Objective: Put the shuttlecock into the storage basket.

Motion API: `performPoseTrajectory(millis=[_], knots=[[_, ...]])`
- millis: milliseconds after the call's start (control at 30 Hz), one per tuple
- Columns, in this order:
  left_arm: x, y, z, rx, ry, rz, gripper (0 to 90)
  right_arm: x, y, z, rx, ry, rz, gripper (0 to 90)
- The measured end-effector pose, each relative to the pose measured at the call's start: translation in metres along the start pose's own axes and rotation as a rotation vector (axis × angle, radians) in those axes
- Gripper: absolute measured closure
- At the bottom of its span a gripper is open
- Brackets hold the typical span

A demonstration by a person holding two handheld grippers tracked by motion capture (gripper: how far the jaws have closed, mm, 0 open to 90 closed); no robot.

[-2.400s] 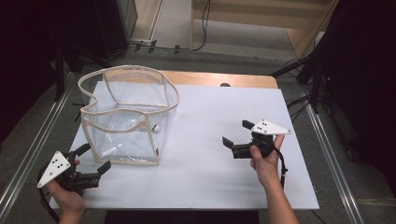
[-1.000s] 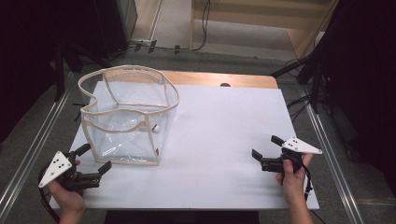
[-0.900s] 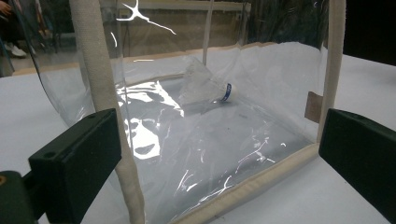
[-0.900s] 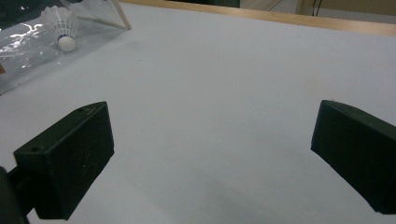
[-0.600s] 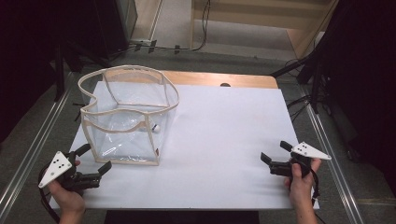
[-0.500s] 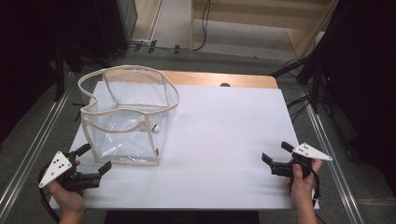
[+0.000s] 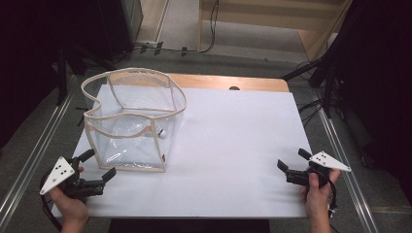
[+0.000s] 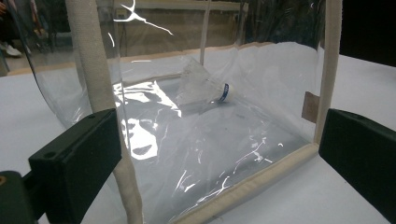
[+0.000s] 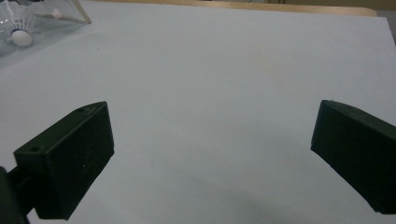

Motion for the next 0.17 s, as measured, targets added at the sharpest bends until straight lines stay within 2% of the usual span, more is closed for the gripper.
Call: performPoseTrajectory(millis=[167], knots=[[0.0002, -0.0004, -0.0001, -0.001, 0.002, -0.001, 0.0, -0.0008, -0.0012, 0.0012, 0.002, -0.002, -0.006, 0.0]])
Point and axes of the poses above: each handheld gripper's, and its own axes: z roughly forward along the jaws, x roughly out of its top, y roughly to its right, the point moved 8 cm from there along z, roughly forward along the jaws, and after that the axes turned 5 degrees about y, right-handed, at the moved point
